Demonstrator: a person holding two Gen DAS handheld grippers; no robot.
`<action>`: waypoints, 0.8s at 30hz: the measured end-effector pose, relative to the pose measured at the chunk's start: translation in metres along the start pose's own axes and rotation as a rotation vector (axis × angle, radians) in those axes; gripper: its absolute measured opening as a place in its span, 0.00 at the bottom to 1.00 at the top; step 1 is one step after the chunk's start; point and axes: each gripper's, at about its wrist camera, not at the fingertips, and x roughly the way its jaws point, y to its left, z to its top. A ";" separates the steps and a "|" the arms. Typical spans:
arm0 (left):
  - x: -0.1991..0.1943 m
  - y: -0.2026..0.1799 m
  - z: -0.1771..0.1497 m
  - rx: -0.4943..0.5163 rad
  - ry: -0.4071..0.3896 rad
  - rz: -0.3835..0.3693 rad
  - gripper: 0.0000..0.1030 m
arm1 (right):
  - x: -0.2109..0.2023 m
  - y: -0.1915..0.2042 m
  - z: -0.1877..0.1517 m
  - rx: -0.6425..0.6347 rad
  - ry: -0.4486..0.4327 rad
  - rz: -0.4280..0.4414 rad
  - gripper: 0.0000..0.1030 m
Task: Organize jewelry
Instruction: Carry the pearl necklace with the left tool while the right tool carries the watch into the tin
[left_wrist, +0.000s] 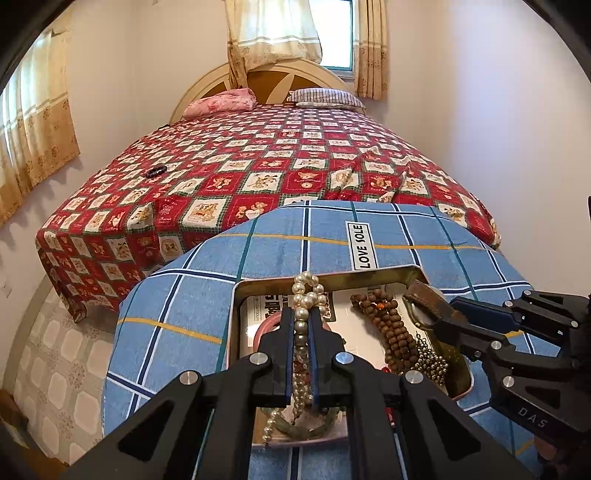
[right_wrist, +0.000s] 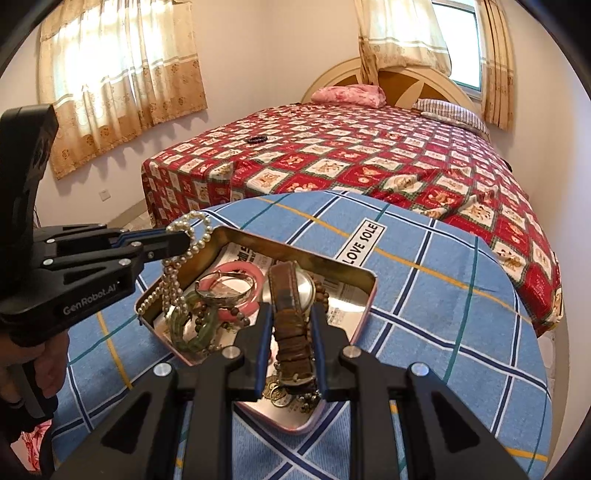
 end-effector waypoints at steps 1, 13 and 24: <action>0.001 0.000 0.000 0.002 0.001 0.000 0.06 | 0.001 0.000 0.000 0.002 0.000 0.000 0.22; 0.022 0.003 -0.011 -0.008 0.052 0.012 0.06 | 0.012 -0.003 0.001 0.019 0.017 0.010 0.22; 0.031 0.008 -0.024 -0.031 0.070 0.014 0.06 | 0.021 0.001 -0.004 0.019 0.044 0.004 0.22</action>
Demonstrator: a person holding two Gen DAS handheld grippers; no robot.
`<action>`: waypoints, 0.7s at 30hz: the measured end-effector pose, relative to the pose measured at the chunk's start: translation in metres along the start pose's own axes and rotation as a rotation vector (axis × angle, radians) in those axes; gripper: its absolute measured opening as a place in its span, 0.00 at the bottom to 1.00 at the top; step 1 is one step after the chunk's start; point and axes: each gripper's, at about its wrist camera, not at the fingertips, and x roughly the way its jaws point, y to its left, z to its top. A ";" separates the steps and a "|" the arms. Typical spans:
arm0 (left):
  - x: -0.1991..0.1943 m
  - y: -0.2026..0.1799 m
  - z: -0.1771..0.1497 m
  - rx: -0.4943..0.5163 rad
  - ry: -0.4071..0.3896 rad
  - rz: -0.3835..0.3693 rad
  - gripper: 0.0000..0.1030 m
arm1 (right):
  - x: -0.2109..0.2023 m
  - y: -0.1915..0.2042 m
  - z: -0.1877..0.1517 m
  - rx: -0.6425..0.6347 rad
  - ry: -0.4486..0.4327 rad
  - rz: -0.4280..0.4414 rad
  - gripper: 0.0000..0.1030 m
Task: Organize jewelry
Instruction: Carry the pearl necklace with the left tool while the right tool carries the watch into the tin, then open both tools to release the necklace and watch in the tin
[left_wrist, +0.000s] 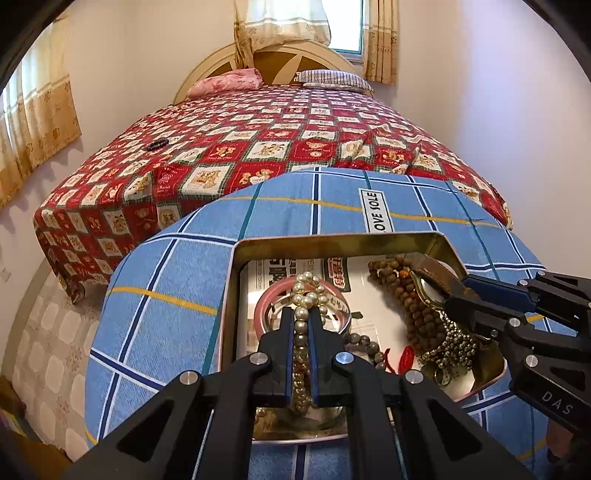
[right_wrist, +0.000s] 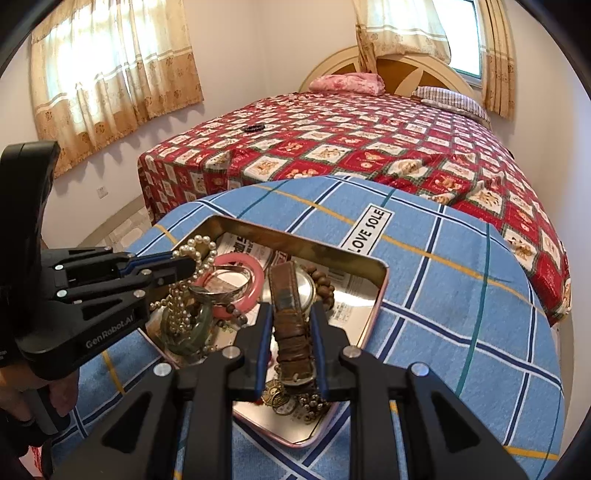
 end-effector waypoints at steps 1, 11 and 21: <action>0.000 0.001 -0.001 -0.001 0.000 0.000 0.06 | 0.001 0.000 -0.001 0.000 0.002 -0.001 0.22; 0.002 0.003 -0.009 0.007 -0.006 0.010 0.06 | 0.010 0.003 -0.009 -0.004 0.033 -0.015 0.22; -0.017 -0.004 -0.012 0.023 -0.053 -0.005 0.06 | 0.009 0.006 -0.010 -0.019 0.034 -0.011 0.23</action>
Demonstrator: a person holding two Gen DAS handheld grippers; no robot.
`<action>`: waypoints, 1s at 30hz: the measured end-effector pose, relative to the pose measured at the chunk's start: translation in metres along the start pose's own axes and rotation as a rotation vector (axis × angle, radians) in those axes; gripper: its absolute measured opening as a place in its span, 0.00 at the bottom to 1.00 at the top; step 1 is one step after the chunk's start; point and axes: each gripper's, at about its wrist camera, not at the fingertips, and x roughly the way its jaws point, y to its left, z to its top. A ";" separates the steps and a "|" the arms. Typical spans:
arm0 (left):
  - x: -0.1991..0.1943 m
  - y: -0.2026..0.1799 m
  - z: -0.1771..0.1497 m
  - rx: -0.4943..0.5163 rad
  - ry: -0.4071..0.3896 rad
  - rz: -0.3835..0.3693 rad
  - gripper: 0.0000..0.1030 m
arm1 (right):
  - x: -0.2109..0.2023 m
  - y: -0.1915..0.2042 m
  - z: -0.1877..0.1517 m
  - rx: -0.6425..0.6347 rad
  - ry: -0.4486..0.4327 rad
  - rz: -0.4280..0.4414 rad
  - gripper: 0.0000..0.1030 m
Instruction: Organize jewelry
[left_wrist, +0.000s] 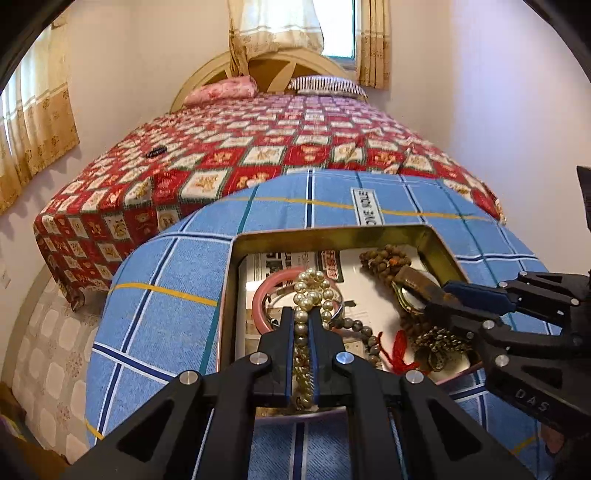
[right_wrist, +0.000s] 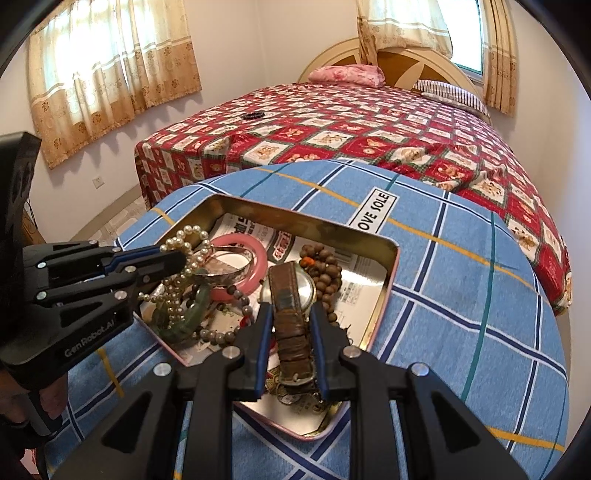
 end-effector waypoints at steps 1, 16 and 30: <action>-0.003 -0.001 0.001 0.000 -0.009 0.007 0.07 | -0.002 0.002 -0.001 -0.011 -0.005 -0.017 0.23; -0.066 0.009 -0.003 -0.104 -0.160 0.092 0.72 | -0.069 -0.002 -0.007 0.033 -0.159 -0.069 0.58; -0.074 0.003 -0.010 -0.105 -0.155 0.074 0.72 | -0.086 -0.001 -0.009 0.048 -0.197 -0.049 0.61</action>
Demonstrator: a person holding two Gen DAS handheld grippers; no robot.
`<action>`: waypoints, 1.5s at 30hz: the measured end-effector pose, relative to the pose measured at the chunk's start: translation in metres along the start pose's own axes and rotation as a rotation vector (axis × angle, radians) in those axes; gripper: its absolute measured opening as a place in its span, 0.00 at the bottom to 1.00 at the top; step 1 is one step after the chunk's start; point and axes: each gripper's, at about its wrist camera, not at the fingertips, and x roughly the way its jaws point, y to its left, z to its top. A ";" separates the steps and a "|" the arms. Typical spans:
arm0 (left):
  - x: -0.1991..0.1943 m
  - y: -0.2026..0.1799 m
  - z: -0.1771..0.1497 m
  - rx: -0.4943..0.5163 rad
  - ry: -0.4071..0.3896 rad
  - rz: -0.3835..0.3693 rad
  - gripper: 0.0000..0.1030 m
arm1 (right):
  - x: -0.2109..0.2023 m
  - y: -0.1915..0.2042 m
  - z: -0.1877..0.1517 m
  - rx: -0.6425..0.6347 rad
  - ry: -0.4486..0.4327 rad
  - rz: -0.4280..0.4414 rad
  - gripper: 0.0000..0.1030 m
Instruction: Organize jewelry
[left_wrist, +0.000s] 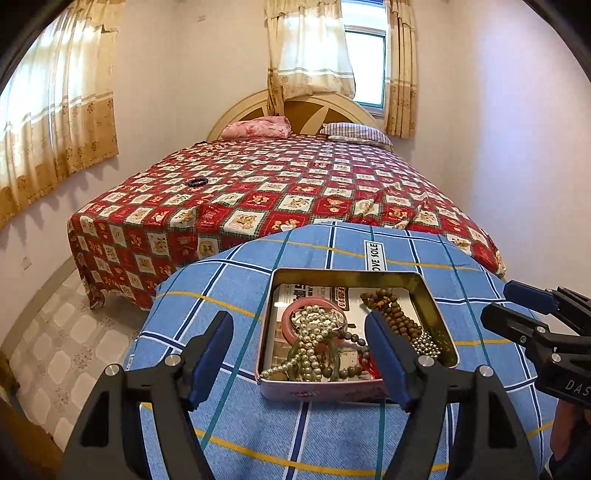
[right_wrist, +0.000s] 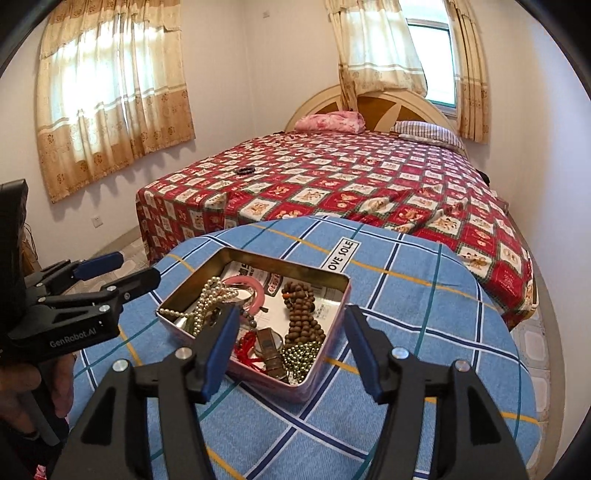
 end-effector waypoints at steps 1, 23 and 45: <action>0.000 0.000 0.000 0.001 0.001 0.000 0.72 | -0.001 0.000 0.000 0.000 0.000 0.000 0.61; 0.001 -0.002 -0.001 0.007 0.006 -0.001 0.72 | 0.000 0.000 -0.003 0.001 0.008 0.003 0.61; 0.001 -0.001 -0.004 0.012 0.021 -0.002 0.72 | 0.001 -0.001 -0.009 0.010 0.017 0.005 0.61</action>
